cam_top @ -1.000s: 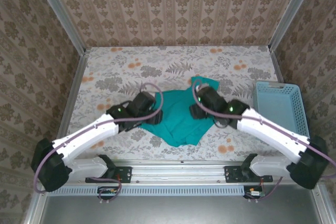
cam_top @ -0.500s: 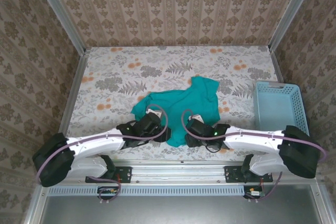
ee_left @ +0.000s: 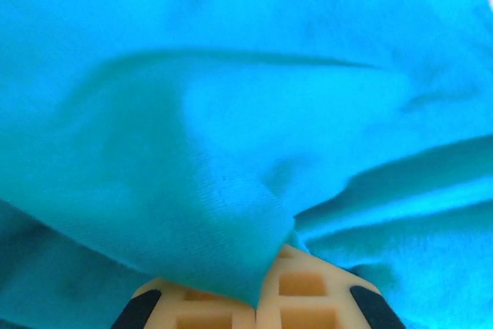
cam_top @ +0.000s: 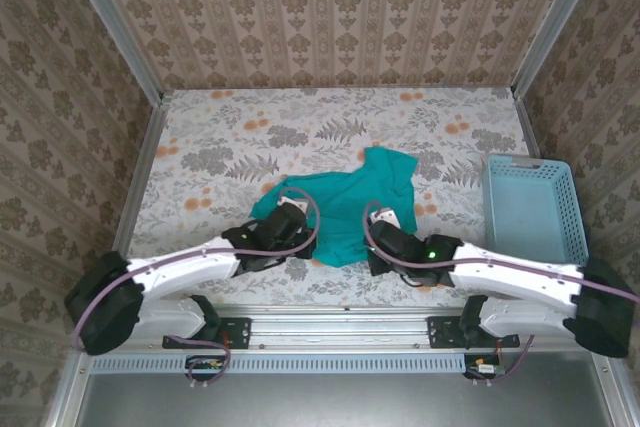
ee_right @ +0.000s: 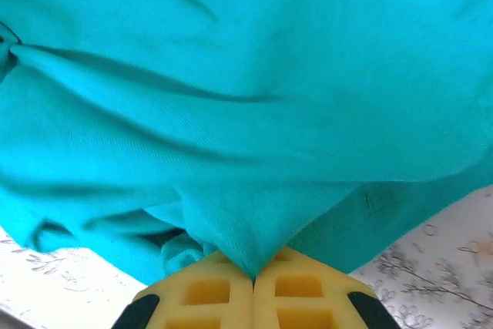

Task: Fold the inside-out t-shirt

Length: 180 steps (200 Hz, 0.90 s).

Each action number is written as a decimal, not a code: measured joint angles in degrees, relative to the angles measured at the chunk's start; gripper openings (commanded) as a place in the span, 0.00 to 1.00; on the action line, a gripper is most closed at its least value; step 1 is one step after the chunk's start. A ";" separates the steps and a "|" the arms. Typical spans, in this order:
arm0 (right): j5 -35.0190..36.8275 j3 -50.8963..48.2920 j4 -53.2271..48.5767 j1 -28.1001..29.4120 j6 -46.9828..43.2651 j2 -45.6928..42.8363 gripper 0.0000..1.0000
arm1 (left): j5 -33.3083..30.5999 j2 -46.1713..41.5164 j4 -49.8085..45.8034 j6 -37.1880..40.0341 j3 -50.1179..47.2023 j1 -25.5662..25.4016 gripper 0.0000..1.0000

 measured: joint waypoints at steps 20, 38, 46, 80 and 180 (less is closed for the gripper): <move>1.01 -0.13 -2.69 -0.22 0.33 -6.25 0.00 | -0.66 -5.92 -2.99 1.33 0.04 3.45 0.00; 0.94 -1.70 -2.95 -1.07 1.29 -10.47 0.00 | -0.52 -10.95 -5.60 2.78 0.04 7.15 0.00; 0.72 -2.80 -2.62 -1.46 1.86 -11.54 0.00 | 0.07 -13.09 -6.47 3.48 0.04 8.59 0.00; -1.79 -5.68 0.61 -2.27 4.00 -12.37 0.00 | 5.29 -18.93 -9.05 5.66 0.04 13.66 0.00; -2.69 2.05 -0.92 -3.32 -3.54 2.64 0.77 | 6.47 -0.37 -9.94 10.64 7.93 10.12 0.00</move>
